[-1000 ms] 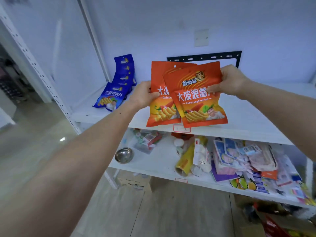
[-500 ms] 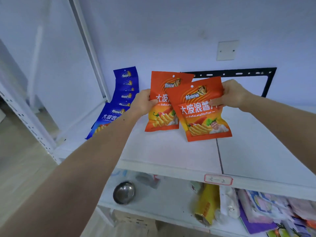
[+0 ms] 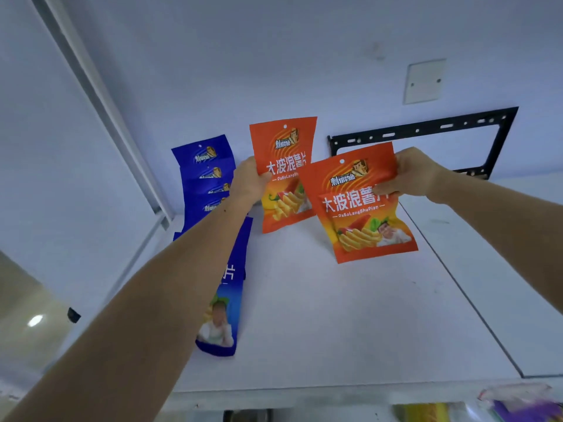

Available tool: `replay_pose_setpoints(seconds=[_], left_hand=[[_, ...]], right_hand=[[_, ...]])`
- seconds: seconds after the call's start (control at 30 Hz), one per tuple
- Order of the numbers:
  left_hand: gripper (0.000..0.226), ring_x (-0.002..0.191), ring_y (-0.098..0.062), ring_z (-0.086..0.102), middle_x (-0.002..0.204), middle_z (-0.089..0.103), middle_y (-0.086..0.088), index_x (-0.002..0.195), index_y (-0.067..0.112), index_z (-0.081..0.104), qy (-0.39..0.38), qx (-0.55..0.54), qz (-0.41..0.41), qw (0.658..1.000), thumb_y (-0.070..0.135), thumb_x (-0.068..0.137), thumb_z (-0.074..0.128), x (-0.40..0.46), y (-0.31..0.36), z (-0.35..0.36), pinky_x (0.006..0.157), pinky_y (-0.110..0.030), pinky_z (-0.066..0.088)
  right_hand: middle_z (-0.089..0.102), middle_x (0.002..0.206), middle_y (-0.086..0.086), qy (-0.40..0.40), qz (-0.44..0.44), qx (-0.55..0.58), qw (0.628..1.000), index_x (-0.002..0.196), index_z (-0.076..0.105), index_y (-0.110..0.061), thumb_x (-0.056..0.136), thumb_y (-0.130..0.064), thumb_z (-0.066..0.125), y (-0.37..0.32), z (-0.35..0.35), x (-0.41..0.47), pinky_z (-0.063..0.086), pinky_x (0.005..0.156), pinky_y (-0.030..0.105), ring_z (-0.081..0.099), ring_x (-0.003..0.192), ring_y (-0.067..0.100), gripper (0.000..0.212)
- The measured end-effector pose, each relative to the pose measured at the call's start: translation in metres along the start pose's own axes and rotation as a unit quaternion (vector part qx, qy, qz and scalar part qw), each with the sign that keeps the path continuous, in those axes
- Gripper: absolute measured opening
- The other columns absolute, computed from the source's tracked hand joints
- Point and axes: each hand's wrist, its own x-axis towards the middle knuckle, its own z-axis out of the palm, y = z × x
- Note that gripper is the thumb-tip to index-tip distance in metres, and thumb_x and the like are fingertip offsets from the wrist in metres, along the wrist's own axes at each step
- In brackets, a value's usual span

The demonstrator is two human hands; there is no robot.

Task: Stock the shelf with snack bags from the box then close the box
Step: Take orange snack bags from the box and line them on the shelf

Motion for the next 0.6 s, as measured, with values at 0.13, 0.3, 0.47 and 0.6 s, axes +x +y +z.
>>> replay_pose_setpoints(seconds=[0.13, 0.3, 0.47, 0.6], left_hand=[[0.039, 0.116, -0.026, 0.059, 0.131, 0.059, -0.009, 0.134, 0.011, 0.050, -0.030, -0.025, 0.001, 0.999, 0.022, 0.096, 0.057, 0.027, -0.011, 0.014, 0.096, -0.039, 0.050], [0.038, 0.114, -0.025, 0.060, 0.128, 0.062, -0.007, 0.132, 0.012, 0.053, -0.038, -0.033, 0.007, 0.999, 0.022, 0.096, 0.057, 0.062, -0.021, 0.035, 0.098, -0.044, 0.050], [0.039, 0.115, -0.025, 0.060, 0.129, 0.062, -0.008, 0.132, 0.011, 0.054, -0.033, -0.037, -0.001, 0.999, 0.021, 0.095, 0.058, 0.095, -0.019, 0.057, 0.097, -0.040, 0.049], [0.039, 0.116, -0.026, 0.059, 0.129, 0.061, -0.009, 0.130, 0.010, 0.054, -0.041, -0.041, -0.006, 0.998, 0.020, 0.093, 0.060, 0.115, -0.019, 0.075, 0.095, -0.036, 0.046]], right_hand=[[0.070, 0.102, 0.012, -0.019, 0.005, -0.004, 1.000, 0.105, 0.065, -0.006, 0.074, -0.001, 0.078, -0.002, 0.008, 0.026, 0.058, 0.080, 0.041, 0.069, 0.089, 0.028, 0.034], [0.071, 0.100, 0.010, -0.055, 0.013, -0.008, 0.998, 0.105, 0.064, -0.005, 0.075, 0.001, 0.077, -0.002, 0.010, 0.059, 0.057, 0.071, 0.031, 0.069, 0.087, 0.024, 0.033], [0.071, 0.099, 0.005, -0.096, 0.027, -0.019, 0.995, 0.102, 0.064, -0.011, 0.076, -0.002, 0.078, 0.002, 0.007, 0.092, 0.057, 0.067, 0.027, 0.069, 0.088, 0.019, 0.030], [0.071, 0.099, 0.003, -0.121, 0.041, -0.018, 0.992, 0.108, 0.062, -0.011, 0.076, -0.004, 0.077, 0.005, 0.007, 0.111, 0.057, 0.066, 0.026, 0.069, 0.087, 0.017, 0.036]])
